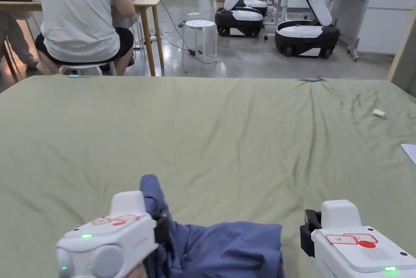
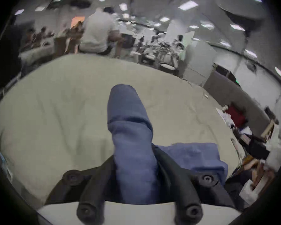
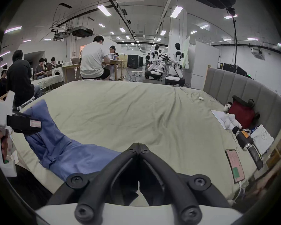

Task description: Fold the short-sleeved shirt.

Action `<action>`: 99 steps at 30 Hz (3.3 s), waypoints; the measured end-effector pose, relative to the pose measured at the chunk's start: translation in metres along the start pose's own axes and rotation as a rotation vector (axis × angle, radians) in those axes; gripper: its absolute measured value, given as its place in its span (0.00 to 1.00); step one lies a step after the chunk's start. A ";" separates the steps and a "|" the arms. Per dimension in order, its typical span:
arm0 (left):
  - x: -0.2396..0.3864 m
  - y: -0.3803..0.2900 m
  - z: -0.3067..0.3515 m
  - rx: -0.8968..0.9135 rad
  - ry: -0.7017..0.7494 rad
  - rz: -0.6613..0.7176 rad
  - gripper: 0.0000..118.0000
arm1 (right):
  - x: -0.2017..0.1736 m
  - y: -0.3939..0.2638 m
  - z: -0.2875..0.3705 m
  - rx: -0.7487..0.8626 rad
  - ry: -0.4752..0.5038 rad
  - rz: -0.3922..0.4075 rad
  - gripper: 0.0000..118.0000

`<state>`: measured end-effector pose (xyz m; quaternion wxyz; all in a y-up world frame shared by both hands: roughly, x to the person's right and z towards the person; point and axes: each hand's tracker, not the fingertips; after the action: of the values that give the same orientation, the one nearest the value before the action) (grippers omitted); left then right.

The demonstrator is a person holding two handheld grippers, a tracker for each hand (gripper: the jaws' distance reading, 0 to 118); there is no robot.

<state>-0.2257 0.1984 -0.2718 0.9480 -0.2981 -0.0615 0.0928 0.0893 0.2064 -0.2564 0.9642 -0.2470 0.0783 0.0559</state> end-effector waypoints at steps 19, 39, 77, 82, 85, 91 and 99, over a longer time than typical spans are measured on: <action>0.151 -0.041 -0.025 -0.067 -0.095 -0.371 0.83 | 0.064 -0.034 0.019 -0.019 -0.005 -0.080 0.00; 0.134 -0.087 -0.077 -0.276 -0.339 -0.010 0.00 | 0.047 -0.025 0.010 -0.089 0.069 -0.032 0.00; 0.032 -0.030 -0.059 -0.045 -0.055 0.072 0.16 | -0.004 -0.024 -0.044 -0.141 0.143 -0.017 0.00; 0.005 -0.019 -0.052 -0.043 0.024 -0.019 0.16 | -0.016 -0.005 -0.046 -0.122 0.132 0.018 0.00; -0.018 -0.018 -0.054 -0.071 0.006 0.006 0.16 | -0.029 0.003 -0.049 -0.131 0.140 0.035 0.00; -0.074 -0.009 -0.039 -0.078 0.052 0.048 0.16 | -0.083 0.029 -0.063 -0.121 0.163 0.113 0.00; -0.193 -0.004 0.014 -0.038 0.193 0.136 0.16 | -0.207 0.073 -0.072 -0.054 0.282 0.210 0.00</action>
<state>-0.4155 0.1615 -0.2700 0.9352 -0.3271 0.0488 0.1263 -0.1329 0.2207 -0.3160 0.9256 -0.2684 0.2368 0.1233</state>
